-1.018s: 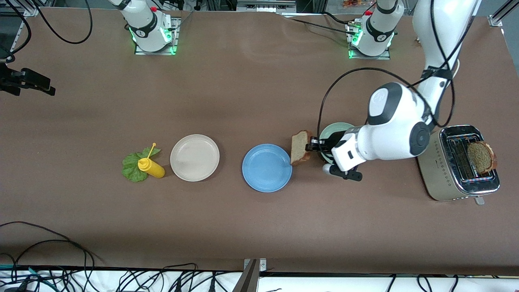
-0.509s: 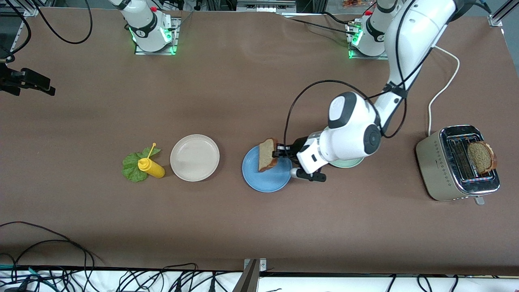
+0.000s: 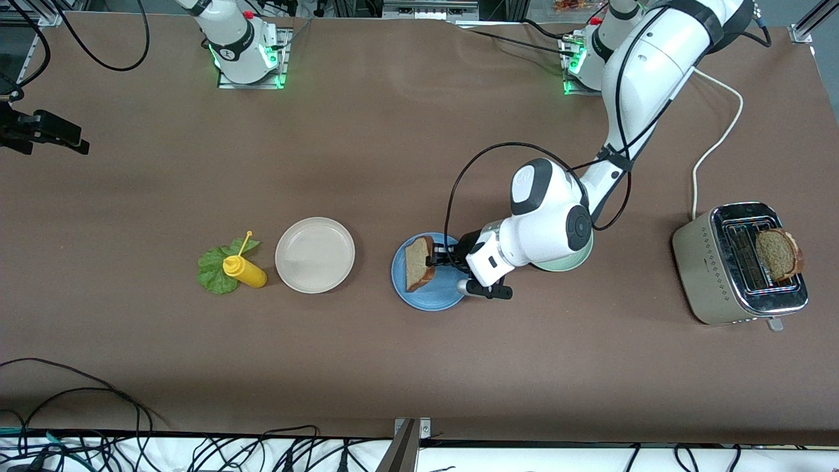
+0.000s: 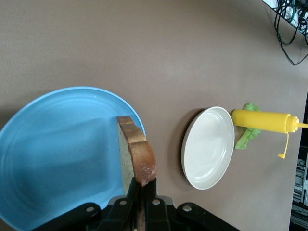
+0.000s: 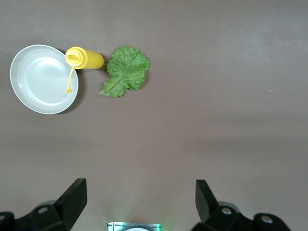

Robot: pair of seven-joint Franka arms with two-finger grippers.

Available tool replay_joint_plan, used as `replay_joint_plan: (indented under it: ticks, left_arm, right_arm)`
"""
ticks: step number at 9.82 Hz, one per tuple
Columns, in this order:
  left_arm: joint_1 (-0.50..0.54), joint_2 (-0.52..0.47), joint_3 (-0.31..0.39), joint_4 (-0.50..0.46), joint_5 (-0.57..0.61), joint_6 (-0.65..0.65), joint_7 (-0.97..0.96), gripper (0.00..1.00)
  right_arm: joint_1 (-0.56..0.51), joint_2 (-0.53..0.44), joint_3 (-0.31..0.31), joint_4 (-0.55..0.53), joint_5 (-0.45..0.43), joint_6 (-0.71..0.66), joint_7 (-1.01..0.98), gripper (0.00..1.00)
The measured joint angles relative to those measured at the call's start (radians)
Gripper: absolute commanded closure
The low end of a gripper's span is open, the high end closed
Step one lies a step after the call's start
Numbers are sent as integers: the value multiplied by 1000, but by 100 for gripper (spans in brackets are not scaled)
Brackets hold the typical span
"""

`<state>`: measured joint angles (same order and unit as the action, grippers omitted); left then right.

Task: Make sandwich in blue plate with both arms
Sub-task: 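Lower the bread onto the blue plate and open the left gripper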

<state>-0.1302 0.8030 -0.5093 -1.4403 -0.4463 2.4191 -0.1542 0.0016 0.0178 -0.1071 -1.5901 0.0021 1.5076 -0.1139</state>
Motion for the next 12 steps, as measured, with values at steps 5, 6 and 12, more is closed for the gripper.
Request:
replay_joint_plan:
  ticks: [5,6,12]
  left_arm:
    - [0,42,5,3,0,57,1,28]
    - [0,43,6,4,0,59,1,1]
    - [16,19,22,28,276,42,-97,0]
  right_arm:
    - [0,0,0,0,0,0,0,0]
    - [0,0,0,0,0,0,0,0]
    - [0,0,0,0,0,0,0,0]
